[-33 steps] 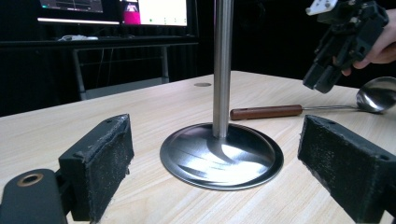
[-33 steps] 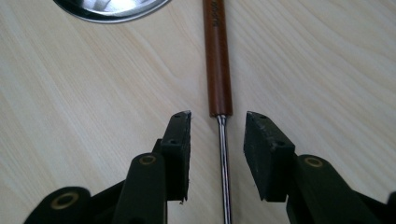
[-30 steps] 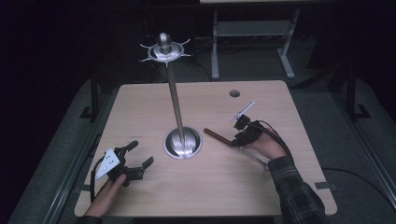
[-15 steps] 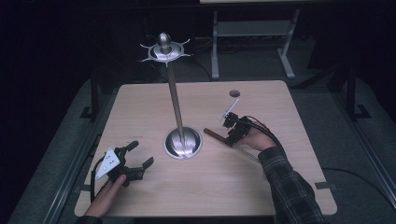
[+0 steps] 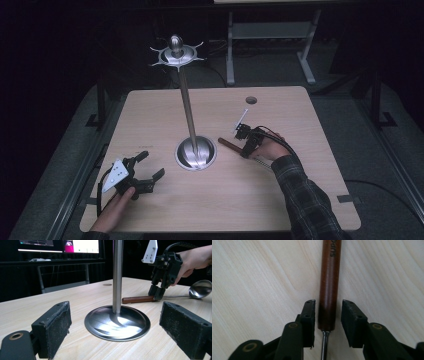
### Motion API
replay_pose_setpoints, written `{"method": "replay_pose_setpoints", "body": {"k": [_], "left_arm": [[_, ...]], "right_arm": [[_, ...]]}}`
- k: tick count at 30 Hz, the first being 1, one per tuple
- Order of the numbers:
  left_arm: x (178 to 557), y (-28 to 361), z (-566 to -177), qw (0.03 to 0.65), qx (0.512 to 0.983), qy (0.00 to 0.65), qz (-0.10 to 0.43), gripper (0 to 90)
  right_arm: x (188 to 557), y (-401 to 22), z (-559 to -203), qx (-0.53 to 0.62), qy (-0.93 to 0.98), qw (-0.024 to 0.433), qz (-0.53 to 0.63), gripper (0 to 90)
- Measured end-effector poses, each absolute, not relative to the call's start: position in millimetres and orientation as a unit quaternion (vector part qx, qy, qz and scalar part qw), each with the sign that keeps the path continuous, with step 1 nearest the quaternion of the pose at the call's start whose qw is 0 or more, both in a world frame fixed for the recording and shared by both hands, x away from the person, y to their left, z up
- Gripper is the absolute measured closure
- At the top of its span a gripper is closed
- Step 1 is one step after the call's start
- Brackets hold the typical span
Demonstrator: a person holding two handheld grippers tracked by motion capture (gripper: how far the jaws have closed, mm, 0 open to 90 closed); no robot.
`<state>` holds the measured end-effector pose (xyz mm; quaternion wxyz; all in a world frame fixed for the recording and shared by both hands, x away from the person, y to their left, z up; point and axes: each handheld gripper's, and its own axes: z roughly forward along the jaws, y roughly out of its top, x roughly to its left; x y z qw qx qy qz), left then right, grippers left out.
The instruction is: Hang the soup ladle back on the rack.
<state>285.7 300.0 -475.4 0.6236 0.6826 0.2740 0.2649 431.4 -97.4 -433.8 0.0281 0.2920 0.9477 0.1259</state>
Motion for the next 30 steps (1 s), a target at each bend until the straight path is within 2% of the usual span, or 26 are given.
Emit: {"method": "replay_pose_setpoints", "body": {"k": [15, 30], "left_arm": [[285.8, 300.2, -475.4, 0.624, 0.683, 0.274, 0.264, 9.7], [285.8, 300.2, -475.4, 0.624, 0.682, 0.274, 0.264, 9.7]], "right_arm": [[434.1, -95.5, -439.1, 0.295, 0.949, 0.023, 0.112, 72.3], [430.2, -99.4, -431.3, 0.305, 0.944, 0.029, 0.122, 73.4]]}}
